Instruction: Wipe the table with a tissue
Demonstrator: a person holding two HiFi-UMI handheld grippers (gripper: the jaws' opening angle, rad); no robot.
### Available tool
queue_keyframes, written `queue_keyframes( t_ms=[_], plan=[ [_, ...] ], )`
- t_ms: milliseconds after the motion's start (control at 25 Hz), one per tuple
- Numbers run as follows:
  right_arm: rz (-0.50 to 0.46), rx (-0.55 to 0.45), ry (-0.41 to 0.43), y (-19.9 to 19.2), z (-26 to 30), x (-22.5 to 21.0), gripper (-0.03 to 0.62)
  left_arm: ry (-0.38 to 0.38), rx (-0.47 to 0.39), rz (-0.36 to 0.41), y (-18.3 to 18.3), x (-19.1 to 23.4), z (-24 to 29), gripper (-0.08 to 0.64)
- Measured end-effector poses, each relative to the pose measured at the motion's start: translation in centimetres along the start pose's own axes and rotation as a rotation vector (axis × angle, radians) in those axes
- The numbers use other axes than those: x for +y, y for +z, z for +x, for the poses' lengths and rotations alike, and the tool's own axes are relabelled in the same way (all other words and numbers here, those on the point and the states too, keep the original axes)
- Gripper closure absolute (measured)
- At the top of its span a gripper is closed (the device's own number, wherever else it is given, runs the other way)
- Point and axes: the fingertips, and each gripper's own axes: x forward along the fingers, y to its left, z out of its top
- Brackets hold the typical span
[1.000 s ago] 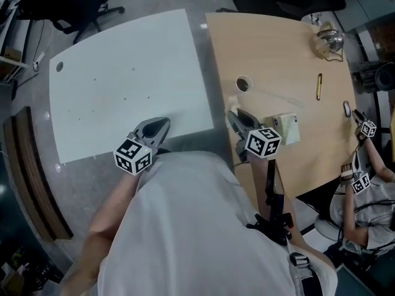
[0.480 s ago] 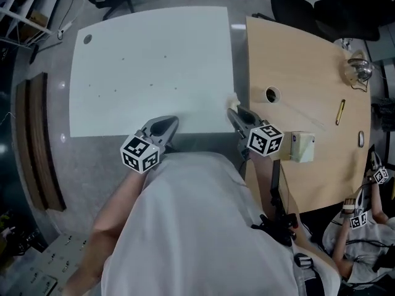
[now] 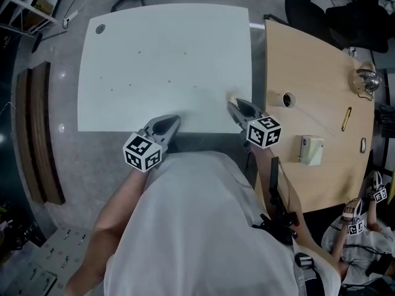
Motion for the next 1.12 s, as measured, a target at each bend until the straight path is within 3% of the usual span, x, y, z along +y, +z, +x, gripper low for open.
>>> queue_keyframes(
  t_ms=[360, 640, 760, 920, 1120],
  plan=[
    [-0.028, 0.047, -0.090, -0.2, 3.2, 1.4, 0.489, -0.036, -0.011, -0.003, 0.6, 3.6, -2.6, 0.552],
    [-0.143, 0.142, -0.161, -0.6, 5.3, 2.1, 0.489, -0.069, 0.000, 0.027, 0.4, 5.6, -3.6, 0.552],
    [-0.204, 0.176, -0.227, -0.6, 5.6, 1.5, 0.489, -0.084, -0.011, 0.011, 0.5, 6.2, -4.0, 0.552],
    [-0.187, 0.167, -0.223, 0.2, 7.4, 1.5, 0.489, -0.094, -0.020, -0.018, 0.6, 7.2, -4.7, 0.552],
    [-0.224, 0.241, -0.282, 0.2, 9.7, -0.5, 0.489, -0.102, -0.016, -0.028, 0.5, 8.2, -5.7, 0.552]
  ],
)
